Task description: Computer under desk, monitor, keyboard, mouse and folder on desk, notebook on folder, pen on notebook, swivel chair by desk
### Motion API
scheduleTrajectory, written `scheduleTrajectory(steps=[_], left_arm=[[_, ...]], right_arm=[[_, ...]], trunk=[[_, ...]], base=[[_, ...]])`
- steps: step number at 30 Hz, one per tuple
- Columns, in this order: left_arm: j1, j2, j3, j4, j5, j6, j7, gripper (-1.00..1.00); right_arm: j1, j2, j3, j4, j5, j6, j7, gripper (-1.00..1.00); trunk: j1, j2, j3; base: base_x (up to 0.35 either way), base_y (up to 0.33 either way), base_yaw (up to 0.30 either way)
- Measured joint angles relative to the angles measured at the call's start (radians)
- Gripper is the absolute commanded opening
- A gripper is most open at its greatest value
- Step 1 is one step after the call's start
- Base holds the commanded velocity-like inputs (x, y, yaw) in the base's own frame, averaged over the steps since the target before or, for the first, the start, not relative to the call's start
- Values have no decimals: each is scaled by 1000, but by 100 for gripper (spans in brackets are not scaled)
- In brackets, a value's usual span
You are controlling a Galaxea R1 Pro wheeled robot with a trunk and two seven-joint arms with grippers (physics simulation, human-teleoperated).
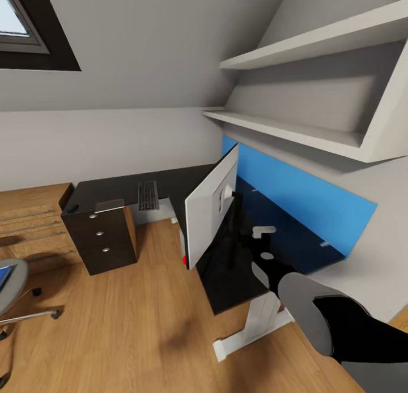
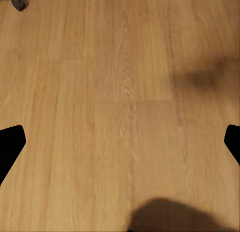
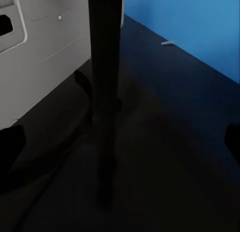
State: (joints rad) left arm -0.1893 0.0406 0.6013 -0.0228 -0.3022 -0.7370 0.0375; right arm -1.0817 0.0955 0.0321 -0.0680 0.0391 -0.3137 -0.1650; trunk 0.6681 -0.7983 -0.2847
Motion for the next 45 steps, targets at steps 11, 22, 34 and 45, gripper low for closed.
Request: scheduleTrajectory(steps=[11, 22, 34, 45], left_arm=[[0, -9, 0, 0, -1, -3, -6, 100], [0, -10, 15, 0, 22, -3, -6, 100], [0, -9, 15, 0, 28, -2, -8, 100], [0, -2, 17, -75, 30, 70, -8, 100]], right_arm=[[6, -1, 0, 14, 3, -45, 0, 100], [7, -1, 0, 19, 2, -76, 0, 100], [10, 0, 0, 39, 0, -135, 1, 100], [12, 1, 0, 50, 0, -158, 1, 100]], trunk=[[0, 0, 0], [35, -63, -28], [81, -147, -66], [123, -224, -100]], base=[[41, 15, 0], [2, 1, 0], [0, 0, 0], [0, 0, 0]])
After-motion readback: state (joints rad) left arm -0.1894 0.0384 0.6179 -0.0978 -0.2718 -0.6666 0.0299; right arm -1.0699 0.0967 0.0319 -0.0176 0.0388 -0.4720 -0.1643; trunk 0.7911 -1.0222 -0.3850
